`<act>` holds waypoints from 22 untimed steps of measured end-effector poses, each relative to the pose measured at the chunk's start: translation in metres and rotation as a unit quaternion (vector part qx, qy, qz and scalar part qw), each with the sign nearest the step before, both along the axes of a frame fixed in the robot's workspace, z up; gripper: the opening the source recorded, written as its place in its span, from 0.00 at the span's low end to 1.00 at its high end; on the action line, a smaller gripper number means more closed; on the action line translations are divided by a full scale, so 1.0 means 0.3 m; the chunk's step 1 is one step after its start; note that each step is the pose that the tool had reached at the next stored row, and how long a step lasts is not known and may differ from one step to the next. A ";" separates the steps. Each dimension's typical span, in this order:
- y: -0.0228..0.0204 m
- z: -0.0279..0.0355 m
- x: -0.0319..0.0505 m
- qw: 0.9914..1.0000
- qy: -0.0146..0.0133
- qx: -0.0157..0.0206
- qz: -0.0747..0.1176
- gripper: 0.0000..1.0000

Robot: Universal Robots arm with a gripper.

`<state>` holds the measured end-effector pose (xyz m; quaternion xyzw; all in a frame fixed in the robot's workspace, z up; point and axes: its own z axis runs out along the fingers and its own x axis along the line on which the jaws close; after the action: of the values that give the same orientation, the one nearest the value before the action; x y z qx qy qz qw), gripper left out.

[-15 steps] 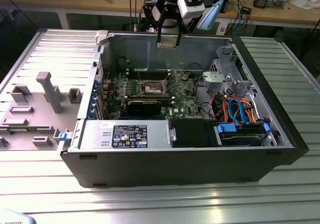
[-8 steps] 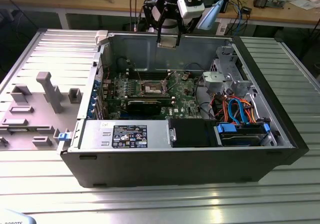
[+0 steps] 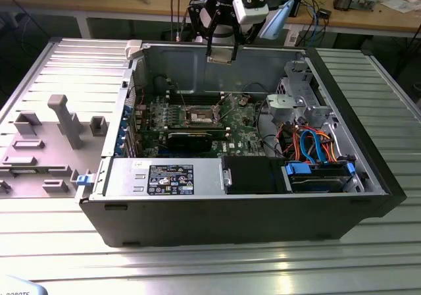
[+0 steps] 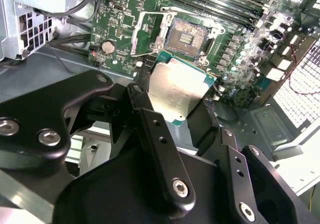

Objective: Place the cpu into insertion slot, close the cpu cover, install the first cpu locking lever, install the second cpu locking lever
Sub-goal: 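Place the cpu into insertion slot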

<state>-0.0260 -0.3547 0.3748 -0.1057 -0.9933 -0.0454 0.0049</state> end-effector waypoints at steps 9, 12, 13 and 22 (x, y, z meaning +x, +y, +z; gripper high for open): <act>0.000 -0.002 0.000 1.000 0.000 0.000 -0.030 0.54; 0.000 -0.002 0.000 1.000 0.000 0.000 -0.030 0.54; 0.000 -0.002 0.000 1.000 0.000 0.000 -0.030 0.54; 0.000 -0.003 0.000 1.000 0.000 0.000 -0.031 0.54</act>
<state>-0.0260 -0.3548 0.3740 -0.1361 -0.9896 -0.0455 0.0035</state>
